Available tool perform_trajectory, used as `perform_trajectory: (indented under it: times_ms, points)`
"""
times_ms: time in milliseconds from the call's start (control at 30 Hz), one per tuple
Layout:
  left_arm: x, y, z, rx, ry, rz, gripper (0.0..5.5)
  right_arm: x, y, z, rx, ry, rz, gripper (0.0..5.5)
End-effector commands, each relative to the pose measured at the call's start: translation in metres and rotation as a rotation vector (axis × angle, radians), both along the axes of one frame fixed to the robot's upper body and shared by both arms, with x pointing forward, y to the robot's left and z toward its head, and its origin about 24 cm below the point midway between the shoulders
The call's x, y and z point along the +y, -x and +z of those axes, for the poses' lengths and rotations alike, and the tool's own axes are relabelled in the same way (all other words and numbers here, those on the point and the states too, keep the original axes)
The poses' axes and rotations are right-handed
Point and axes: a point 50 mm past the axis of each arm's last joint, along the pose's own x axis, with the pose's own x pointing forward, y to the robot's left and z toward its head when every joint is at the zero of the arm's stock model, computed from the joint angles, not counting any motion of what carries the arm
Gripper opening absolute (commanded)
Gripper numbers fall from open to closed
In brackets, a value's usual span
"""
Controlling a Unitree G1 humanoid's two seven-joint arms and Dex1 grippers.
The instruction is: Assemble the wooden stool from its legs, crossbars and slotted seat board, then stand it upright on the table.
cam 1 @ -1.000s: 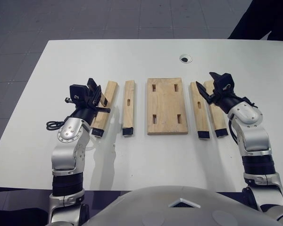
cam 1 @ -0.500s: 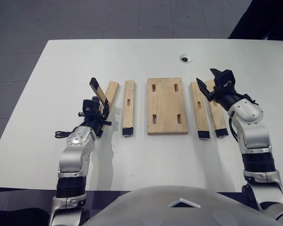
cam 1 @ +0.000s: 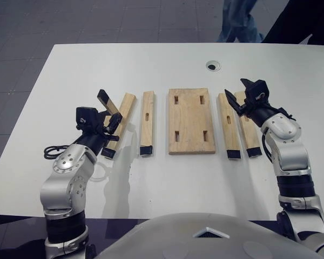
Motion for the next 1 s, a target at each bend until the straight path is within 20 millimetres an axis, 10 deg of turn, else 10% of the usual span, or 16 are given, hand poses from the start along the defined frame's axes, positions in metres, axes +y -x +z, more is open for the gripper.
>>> perform_trajectory:
  times_ms: [33,500,700,1000]
  points:
    - [0.002,0.015,0.008,0.062,-0.059,-0.036,2.06,-0.002,0.001,0.001,-0.005,0.002,-0.009,2.82]
    - [-0.005,-0.032,0.111,-0.368,-0.037,-0.002,1.16,0.0,-0.001,0.001,-0.012,0.004,-0.001,2.82]
    - [0.003,-0.055,0.1,-0.338,0.015,0.021,0.11,0.002,0.0,0.002,-0.016,0.0,0.001,2.82]
    - [0.016,-0.079,0.094,-0.267,0.246,0.014,0.11,0.004,0.003,-0.001,-0.011,-0.004,-0.006,2.82]
